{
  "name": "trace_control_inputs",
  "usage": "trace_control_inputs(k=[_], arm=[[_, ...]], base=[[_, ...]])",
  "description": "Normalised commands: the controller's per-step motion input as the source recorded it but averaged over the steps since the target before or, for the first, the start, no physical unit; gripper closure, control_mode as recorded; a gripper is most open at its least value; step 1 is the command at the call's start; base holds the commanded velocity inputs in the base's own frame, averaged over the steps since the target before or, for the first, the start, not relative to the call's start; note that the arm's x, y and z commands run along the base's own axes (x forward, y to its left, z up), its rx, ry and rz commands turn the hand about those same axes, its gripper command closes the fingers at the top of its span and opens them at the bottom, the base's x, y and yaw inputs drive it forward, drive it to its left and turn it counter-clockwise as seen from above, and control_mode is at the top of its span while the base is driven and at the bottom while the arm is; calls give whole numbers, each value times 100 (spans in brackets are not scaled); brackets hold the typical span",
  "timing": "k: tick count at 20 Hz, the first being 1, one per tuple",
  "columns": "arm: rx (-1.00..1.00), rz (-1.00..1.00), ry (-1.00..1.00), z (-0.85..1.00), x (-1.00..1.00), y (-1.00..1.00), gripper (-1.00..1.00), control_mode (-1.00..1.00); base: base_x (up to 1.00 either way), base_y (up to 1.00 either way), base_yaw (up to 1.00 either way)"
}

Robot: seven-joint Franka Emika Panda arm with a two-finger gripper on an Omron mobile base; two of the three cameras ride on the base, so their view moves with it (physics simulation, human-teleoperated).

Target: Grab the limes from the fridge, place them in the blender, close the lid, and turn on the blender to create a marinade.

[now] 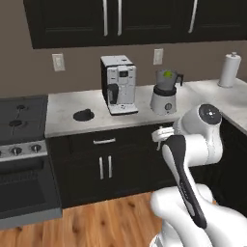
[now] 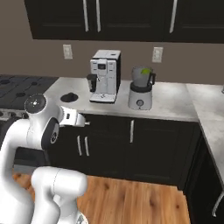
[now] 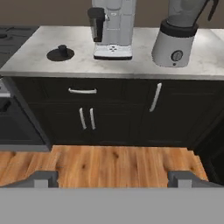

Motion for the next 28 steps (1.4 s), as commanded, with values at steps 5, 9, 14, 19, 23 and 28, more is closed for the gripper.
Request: trace_control_inputs(k=[5, 9, 14, 19, 23, 28], arm=[[0, 0, 0, 0, 0, 0, -100, 100], [0, 0, 0, 0, 0, 0, -100, 100], [0, 0, 0, 0, 0, 0, -100, 100], [0, 0, 0, 0, 0, 0, -100, 100], [0, 0, 0, 0, 0, 0, -100, 100], [0, 0, 0, 0, 0, 0, -100, 100]], base=[[-61, 100, 35], [-14, 100, 37], [-1, 100, 43], [0, 100, 48], [0, 100, 47], [25, 100, 36]])
